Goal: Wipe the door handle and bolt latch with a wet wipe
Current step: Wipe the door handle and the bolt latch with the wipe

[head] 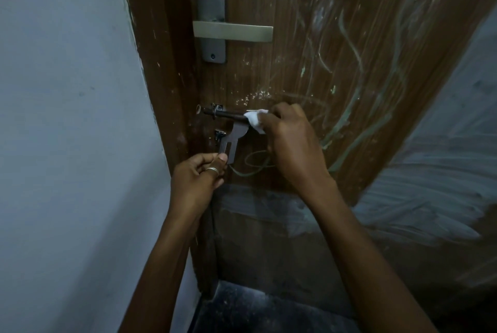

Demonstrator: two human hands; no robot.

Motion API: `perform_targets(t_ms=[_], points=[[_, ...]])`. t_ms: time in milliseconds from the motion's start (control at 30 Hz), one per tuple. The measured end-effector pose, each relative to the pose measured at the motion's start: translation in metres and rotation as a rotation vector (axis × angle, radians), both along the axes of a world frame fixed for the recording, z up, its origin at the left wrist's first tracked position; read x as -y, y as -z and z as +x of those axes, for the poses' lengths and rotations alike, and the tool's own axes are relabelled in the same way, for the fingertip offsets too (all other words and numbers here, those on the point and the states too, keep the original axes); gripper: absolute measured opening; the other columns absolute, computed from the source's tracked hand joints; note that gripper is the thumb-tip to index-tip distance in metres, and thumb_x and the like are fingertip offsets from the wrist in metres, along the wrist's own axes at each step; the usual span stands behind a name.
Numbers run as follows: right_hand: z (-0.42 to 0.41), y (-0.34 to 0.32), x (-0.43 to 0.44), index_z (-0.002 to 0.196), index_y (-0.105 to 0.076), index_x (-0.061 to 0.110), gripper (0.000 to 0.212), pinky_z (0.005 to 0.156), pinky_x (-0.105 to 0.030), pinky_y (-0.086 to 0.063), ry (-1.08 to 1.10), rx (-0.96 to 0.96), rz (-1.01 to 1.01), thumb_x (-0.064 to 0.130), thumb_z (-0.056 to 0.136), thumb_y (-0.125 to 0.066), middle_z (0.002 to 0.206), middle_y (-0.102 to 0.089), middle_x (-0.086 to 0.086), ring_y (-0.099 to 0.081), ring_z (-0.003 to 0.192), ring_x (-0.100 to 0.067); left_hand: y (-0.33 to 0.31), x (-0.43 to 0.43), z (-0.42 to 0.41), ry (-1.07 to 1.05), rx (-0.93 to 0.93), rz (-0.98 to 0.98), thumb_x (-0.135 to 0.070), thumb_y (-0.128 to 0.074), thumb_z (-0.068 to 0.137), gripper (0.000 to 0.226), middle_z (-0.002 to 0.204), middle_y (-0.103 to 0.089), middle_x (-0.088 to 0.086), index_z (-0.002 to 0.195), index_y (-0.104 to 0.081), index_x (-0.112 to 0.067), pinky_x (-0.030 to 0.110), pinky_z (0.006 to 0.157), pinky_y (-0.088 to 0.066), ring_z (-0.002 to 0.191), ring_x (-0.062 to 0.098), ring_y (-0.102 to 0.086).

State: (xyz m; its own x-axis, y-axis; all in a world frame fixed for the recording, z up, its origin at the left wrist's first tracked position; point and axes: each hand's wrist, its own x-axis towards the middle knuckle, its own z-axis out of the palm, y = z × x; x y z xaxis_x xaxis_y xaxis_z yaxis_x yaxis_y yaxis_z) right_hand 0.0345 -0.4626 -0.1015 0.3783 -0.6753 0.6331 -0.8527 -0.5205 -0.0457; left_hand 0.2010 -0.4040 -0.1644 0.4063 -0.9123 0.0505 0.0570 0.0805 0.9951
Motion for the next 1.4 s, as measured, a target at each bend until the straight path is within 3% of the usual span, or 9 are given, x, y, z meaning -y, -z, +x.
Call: perform_targets(t_ms=[167,267,400,633,833,967,1067,1233,1400], points=[[-0.026,-0.008,-0.006,0.113,-0.072,0.016,0.019,0.070,-0.031,-0.049,0.105,0.006,-0.023,0.018,0.094,-0.068,0.099,-0.062,-0.005,-0.056,0.094,-0.023,0.001,0.001,0.000,0.012,-0.018,0.003,-0.027,-0.067,0.091,0.016,0.093,-0.074,-0.005,0.104,-0.073,-0.018,0.023,0.076,-0.058,0.090,0.005,-0.071],[-0.012,-0.022,-0.014,0.108,-0.073,0.012,0.018,0.070,-0.025,-0.041,0.050,0.052,-0.033,0.008,0.091,-0.068,0.096,-0.062,-0.006,-0.058,0.090,-0.023,0.002,0.001,0.000,0.010,-0.034,0.003,-0.028,-0.068,0.090,0.016,0.093,-0.075,-0.005,0.103,-0.073,-0.018,0.024,0.077,-0.058,0.090,0.006,-0.071],[0.040,-0.032,-0.010,0.113,-0.071,0.008,0.025,0.076,-0.029,-0.052,-0.107,0.050,-0.053,0.005,0.089,-0.067,0.110,-0.063,-0.012,-0.060,0.096,-0.026,0.003,0.001,-0.001,-0.007,-0.026,0.000,-0.028,-0.069,0.091,0.014,0.088,-0.075,-0.008,0.101,-0.074,-0.021,0.021,0.074,-0.058,0.087,0.003,-0.071],[0.098,-0.019,0.007,0.120,-0.066,0.005,0.027,0.071,-0.027,-0.032,-0.127,-0.012,-0.032,0.003,0.095,-0.055,0.110,-0.063,-0.015,-0.056,0.100,-0.029,0.004,0.002,0.003,0.001,0.071,0.037,-0.013,-0.061,0.095,0.018,0.101,-0.073,-0.005,0.106,-0.071,-0.023,0.030,0.084,-0.059,0.095,0.011,-0.070],[0.083,-0.011,-0.001,0.122,-0.070,0.018,0.045,0.076,-0.027,-0.037,-0.133,0.019,0.045,-0.004,0.085,-0.060,0.115,-0.063,-0.010,-0.054,0.106,-0.027,0.002,0.002,0.003,0.012,0.072,0.024,-0.008,-0.059,0.096,0.020,0.099,-0.074,-0.003,0.107,-0.073,-0.018,0.025,0.079,-0.059,0.094,0.011,-0.070],[0.070,-0.027,-0.002,0.105,-0.077,0.022,0.039,0.083,-0.027,-0.056,-0.255,0.186,0.110,-0.007,0.084,-0.063,0.105,-0.074,-0.003,-0.068,0.095,-0.015,-0.001,0.000,0.003,0.017,0.066,-0.002,-0.019,-0.068,0.092,0.013,0.090,-0.076,-0.005,0.103,-0.075,-0.019,0.034,0.082,-0.061,0.088,0.010,-0.072],[0.076,-0.034,0.007,0.101,-0.078,0.020,0.033,0.082,-0.028,-0.057,-0.233,0.251,0.026,-0.005,0.085,-0.064,0.101,-0.076,-0.003,-0.069,0.090,-0.013,-0.003,0.001,0.002,0.002,0.034,0.005,-0.022,-0.070,0.090,0.015,0.091,-0.076,-0.001,0.103,-0.075,-0.015,0.038,0.083,-0.061,0.088,0.012,-0.072],[0.106,-0.007,0.011,0.108,-0.076,0.020,0.035,0.090,-0.030,-0.051,-0.066,0.238,0.083,0.004,0.085,-0.054,0.108,-0.072,-0.002,-0.063,0.101,-0.017,-0.004,-0.002,0.000,0.020,0.109,0.011,-0.007,-0.060,0.095,0.018,0.091,-0.075,-0.004,0.097,-0.072,-0.020,0.025,0.076,-0.059,0.087,0.012,-0.072],[0.114,-0.002,-0.011,0.113,-0.074,0.017,0.037,0.091,-0.027,-0.049,-0.028,0.344,0.053,0.000,0.086,-0.055,0.112,-0.071,-0.005,-0.062,0.106,-0.021,-0.007,-0.004,0.001,-0.042,0.208,0.023,-0.004,-0.055,0.096,0.020,0.077,-0.068,-0.007,0.089,-0.071,-0.014,0.005,0.055,-0.045,0.066,-0.001,-0.063]])
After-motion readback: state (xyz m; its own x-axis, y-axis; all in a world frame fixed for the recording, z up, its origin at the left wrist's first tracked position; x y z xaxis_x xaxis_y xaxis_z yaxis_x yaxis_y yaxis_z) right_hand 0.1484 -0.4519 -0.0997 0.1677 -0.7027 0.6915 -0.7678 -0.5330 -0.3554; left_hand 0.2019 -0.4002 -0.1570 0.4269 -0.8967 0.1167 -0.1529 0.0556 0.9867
